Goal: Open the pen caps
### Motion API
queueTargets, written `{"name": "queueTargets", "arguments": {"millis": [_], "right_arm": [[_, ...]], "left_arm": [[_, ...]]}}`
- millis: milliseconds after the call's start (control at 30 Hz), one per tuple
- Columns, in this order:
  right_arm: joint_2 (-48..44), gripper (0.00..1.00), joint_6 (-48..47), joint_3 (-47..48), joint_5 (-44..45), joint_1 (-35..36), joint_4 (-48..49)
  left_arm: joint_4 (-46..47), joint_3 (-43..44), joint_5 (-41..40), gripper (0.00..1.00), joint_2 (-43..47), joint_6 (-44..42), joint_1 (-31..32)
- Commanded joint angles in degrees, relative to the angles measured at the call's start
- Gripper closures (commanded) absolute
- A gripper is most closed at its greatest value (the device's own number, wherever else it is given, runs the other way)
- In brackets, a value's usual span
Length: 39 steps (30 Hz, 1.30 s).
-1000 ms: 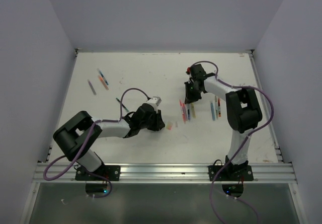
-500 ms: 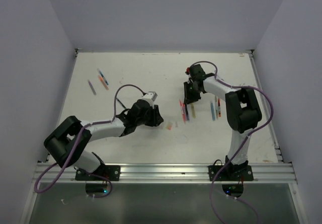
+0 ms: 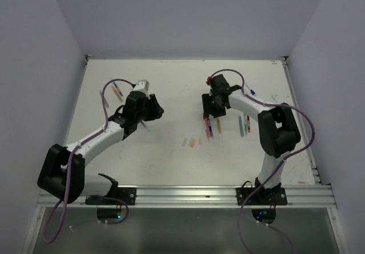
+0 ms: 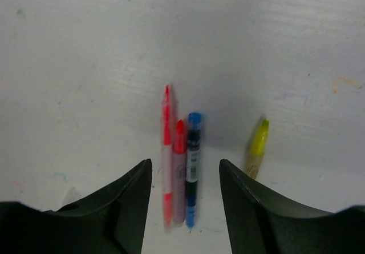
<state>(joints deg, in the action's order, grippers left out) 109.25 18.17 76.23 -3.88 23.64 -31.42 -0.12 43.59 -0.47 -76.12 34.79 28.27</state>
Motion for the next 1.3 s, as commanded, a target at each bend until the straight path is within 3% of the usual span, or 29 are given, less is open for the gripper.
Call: {"name": "queueTargets", "arguments": {"millis": [0,167,300,400,533,600,867,1000,1133,1267], "right_arm": [[-9.66,0.45,0.98,-3.08,1.94,4.91,1.53],[-15.99,0.39,3.18,-7.14,1.60,9.23,4.25],[-15.13,0.36,3.53,-5.84,-1.82,12.48,7.16],[-9.86,0.36,3.71,-1.00,-1.05,16.07,6.37],[-0.65,0.37,5.03,4.89,-0.86,19.86,8.47],[2.53,0.37,4.86,9.10,-1.13,22.40,10.85],[18.43,0.37,2.83,27.64,0.63,27.95,11.47],[22.13,0.47,1.78,31.96,3.08,29.71,12.35],[26.35,0.48,0.37,36.18,5.02,30.76,12.44],[30.22,0.48,-0.77,41.44,6.60,31.55,10.77]], "left_arm": [[-8.04,3.25,-5.41,0.52,0.71,-0.86,-5.06],[-11.92,3.52,-7.97,0.53,0.70,0.46,-11.56],[-10.35,0.28,-7.35,0.54,4.99,2.83,-13.86],[-9.28,-1.93,-8.75,0.52,9.39,4.15,-14.30],[-21.30,2.80,-18.92,0.47,12.30,8.35,-14.47],[-26.48,3.95,-20.36,0.46,15.55,10.12,-14.65],[-35.29,5.18,-18.42,0.43,26.63,18.03,-14.65],[-41.44,6.94,-17.99,0.44,28.56,19.88,-14.65],[-36.98,3.08,-11.67,0.45,34.62,19.70,-14.65],[-38.19,2.55,-13.50,0.45,39.37,20.94,-14.65]]}}
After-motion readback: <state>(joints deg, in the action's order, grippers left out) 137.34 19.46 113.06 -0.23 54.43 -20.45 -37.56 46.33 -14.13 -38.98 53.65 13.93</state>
